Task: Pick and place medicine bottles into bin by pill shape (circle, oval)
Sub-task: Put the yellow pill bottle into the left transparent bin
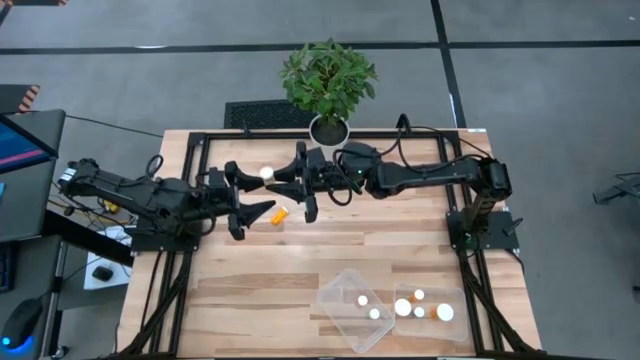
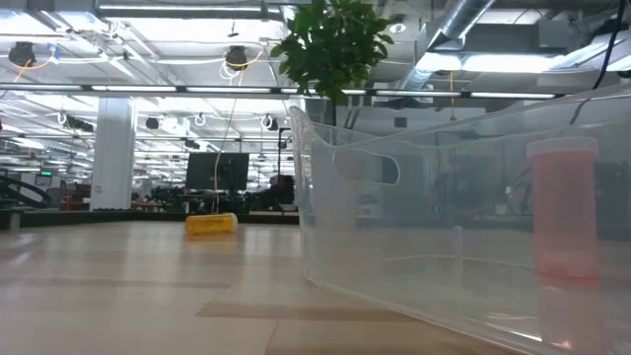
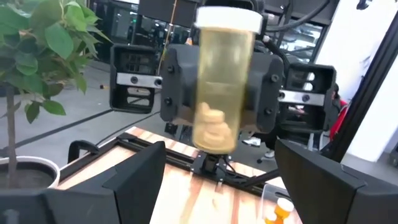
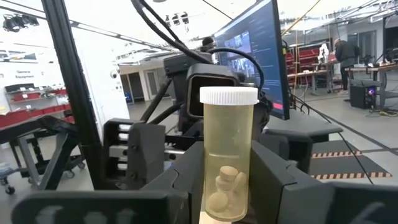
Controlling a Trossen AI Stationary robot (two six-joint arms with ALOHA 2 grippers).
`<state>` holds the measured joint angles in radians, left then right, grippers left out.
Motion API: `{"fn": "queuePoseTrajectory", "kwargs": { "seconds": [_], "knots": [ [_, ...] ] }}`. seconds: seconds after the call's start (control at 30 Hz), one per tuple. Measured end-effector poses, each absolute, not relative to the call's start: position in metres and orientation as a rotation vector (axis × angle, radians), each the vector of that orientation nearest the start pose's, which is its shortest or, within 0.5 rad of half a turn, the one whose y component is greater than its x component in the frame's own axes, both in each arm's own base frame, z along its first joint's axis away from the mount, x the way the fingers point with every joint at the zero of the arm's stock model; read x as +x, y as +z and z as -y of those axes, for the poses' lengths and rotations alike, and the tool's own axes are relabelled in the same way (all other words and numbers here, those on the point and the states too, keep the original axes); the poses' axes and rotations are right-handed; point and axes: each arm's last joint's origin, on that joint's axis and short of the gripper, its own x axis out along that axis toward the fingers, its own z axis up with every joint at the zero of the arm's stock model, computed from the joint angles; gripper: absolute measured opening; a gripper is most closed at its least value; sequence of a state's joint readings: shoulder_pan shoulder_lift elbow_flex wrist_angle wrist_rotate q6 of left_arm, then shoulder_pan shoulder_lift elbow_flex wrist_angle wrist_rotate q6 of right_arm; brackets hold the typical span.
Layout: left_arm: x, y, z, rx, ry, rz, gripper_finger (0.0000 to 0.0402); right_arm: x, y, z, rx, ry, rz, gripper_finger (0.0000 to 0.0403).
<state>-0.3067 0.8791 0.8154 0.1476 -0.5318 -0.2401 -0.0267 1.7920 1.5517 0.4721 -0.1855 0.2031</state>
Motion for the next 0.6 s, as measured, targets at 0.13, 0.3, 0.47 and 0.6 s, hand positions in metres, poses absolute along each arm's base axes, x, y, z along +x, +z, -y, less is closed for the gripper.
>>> {"fn": "queuePoseTrajectory", "kwargs": {
  "seconds": [0.13,0.3,0.47,0.6],
  "knots": [
    [0.187,0.3607,0.0438,-0.274,0.213,0.119,0.029,0.4239,0.3828,0.003,0.178,0.188,0.21,0.0113],
    [0.1871,0.3609,0.0438,-0.274,0.213,0.121,0.0264,0.4241,0.3819,0.0028,0.179,0.187,0.2,0.0113],
    [0.187,0.3612,0.0438,-0.275,0.212,0.124,0.0234,0.4244,0.381,0.0031,0.18,0.186,0.192,0.0113],
    [0.1873,0.3604,0.0443,-0.28,0.194,0.115,0.0216,0.4244,0.3809,0.0004,0.181,0.192,0.19,0.0113]
  ]
}}
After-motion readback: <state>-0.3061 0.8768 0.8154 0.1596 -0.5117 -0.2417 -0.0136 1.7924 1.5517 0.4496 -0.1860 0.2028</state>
